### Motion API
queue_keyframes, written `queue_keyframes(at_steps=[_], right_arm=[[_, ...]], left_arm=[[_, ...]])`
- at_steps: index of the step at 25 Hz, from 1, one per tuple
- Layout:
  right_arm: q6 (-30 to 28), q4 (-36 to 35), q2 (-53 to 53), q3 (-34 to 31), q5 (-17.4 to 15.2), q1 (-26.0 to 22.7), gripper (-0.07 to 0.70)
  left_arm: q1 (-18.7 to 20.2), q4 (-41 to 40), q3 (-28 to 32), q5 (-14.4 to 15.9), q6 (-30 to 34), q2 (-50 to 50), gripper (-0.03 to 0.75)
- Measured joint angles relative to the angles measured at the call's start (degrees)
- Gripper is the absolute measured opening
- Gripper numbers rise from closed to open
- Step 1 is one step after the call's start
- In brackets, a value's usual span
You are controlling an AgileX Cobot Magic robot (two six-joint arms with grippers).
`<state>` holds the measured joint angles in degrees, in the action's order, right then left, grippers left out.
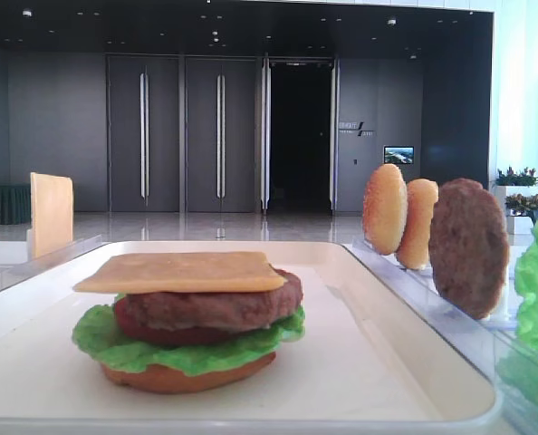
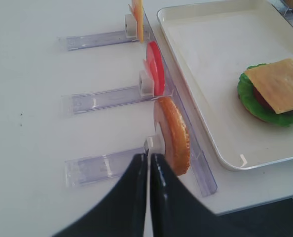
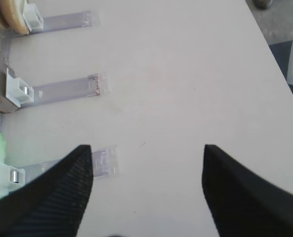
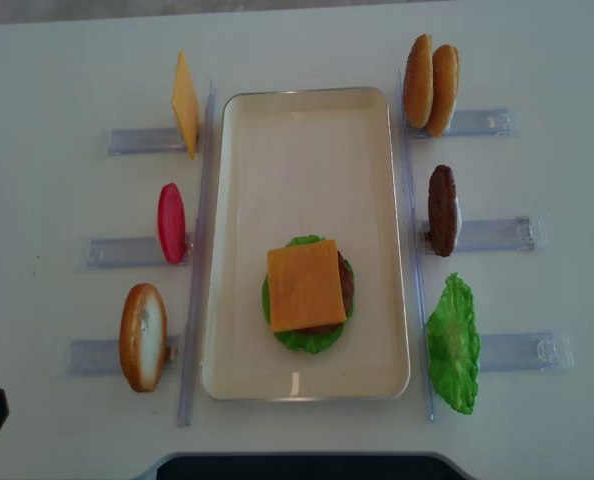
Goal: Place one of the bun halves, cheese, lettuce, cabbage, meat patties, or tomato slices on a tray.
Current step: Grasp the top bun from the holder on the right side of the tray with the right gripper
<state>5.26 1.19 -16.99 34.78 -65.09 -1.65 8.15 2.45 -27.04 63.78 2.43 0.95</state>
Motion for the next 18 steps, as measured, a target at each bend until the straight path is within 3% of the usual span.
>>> queue_keyframes(at_steps=[4, 10, 18], right_arm=[[0.00, -0.12, -12.77, 6.01, 1.22, 0.00, 0.497], [-0.38, -0.13, -32.69, 16.95, 2.57, 0.00, 0.585], [-0.64, -0.18, -50.99, 32.29, 2.75, 0.00, 0.598]], left_arm=[[0.00, 0.00, 0.00, 0.00, 0.00, 0.00, 0.001], [0.00, 0.00, 0.00, 0.00, 0.00, 0.00, 0.000], [0.00, 0.00, 0.00, 0.00, 0.00, 0.00, -0.001]])
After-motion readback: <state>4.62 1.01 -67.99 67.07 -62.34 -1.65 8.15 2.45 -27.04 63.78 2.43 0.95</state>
